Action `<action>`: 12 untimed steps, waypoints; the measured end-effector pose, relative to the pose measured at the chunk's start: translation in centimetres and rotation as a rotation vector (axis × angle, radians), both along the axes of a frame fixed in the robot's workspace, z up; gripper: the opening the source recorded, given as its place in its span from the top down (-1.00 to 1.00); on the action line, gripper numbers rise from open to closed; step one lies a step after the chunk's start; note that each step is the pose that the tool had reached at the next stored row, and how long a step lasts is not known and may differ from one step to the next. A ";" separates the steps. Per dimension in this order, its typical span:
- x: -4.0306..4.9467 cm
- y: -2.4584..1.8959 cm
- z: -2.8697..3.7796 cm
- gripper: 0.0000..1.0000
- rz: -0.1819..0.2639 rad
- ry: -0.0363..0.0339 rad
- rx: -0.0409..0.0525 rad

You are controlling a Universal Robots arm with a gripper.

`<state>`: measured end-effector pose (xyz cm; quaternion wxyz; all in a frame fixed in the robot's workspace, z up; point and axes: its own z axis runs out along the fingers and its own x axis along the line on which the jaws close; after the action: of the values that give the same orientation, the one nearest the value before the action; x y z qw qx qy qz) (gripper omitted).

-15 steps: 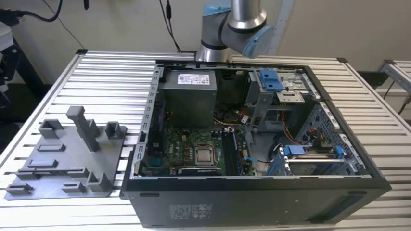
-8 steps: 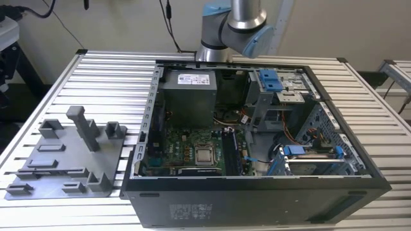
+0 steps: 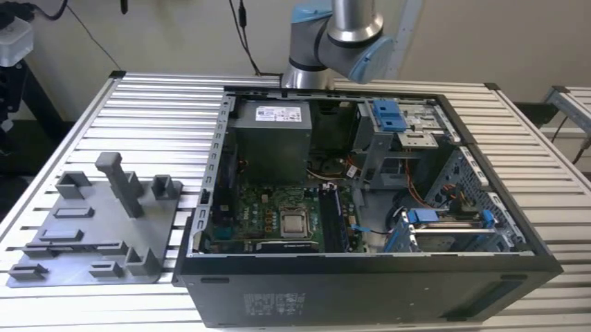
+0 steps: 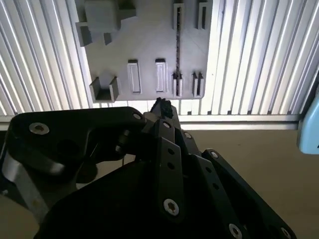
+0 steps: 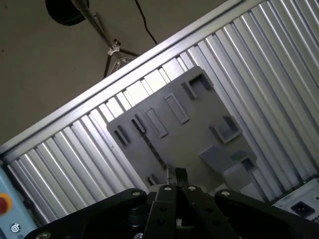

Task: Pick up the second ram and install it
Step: 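Pick up the second ram and move it above second insertion slot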

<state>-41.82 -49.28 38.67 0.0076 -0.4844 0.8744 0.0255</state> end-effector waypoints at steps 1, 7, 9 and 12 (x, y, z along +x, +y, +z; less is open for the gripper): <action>0.00 0.00 0.00 0.79 0.019 -0.0006 -0.0001; 0.00 -0.01 0.00 0.79 0.125 -0.0014 0.0000; 0.00 -0.01 0.00 0.79 0.163 -0.0033 -0.0002; 0.00 0.00 0.01 0.79 0.215 -0.0110 -0.0009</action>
<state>-41.81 -49.28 38.68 0.0094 -0.5756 0.8173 0.0231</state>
